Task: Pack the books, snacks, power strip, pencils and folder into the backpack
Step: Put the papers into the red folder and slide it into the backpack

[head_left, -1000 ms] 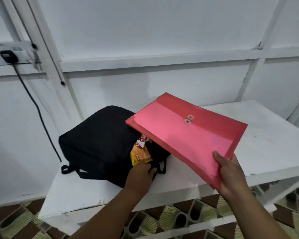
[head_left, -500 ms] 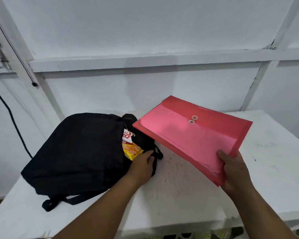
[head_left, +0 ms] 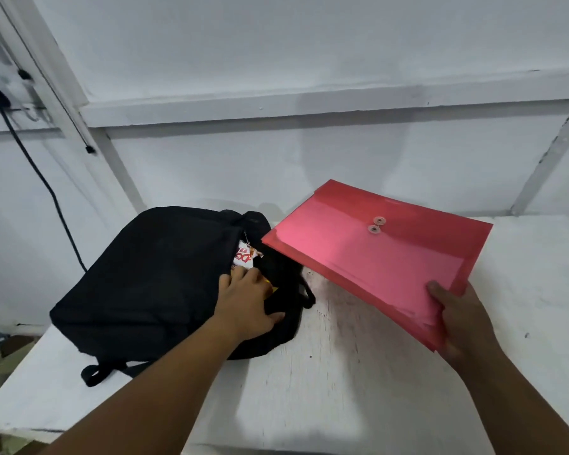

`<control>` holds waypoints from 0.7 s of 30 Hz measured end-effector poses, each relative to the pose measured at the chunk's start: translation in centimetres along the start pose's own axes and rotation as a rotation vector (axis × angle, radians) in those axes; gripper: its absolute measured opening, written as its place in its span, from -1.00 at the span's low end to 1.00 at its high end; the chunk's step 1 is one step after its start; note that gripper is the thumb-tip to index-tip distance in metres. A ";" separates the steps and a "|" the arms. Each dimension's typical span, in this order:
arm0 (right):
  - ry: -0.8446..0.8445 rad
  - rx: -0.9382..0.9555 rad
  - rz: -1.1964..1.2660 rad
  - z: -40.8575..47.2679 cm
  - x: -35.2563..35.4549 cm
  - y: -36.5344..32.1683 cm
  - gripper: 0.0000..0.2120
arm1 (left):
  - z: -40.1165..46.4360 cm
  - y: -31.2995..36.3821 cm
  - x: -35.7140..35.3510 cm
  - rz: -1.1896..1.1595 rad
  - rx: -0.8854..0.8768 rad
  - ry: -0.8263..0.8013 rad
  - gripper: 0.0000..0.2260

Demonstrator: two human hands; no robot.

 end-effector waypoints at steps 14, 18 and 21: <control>0.190 0.053 0.017 -2.0 0.8 0.5 -0.69 | 3.1 0.7 -1.1 -0.159 -0.016 -0.045 -0.50; 0.199 0.058 0.048 -2.9 0.6 1.1 -0.70 | 3.1 1.0 -1.0 -0.261 -0.027 -0.019 -0.70; 0.191 0.063 0.058 -3.2 0.8 1.3 -0.70 | 3.1 1.1 -0.7 -0.278 -0.037 -0.008 -0.81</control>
Point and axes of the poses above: each hand's wrist, its own z-axis towards the middle knuckle, its own x-axis out of the back of the hand, y = z × x, the point moved 8 cm from there along z, towards the middle knuckle, and after that the axes turned 2 degrees about -x, right-handed, at the moved point
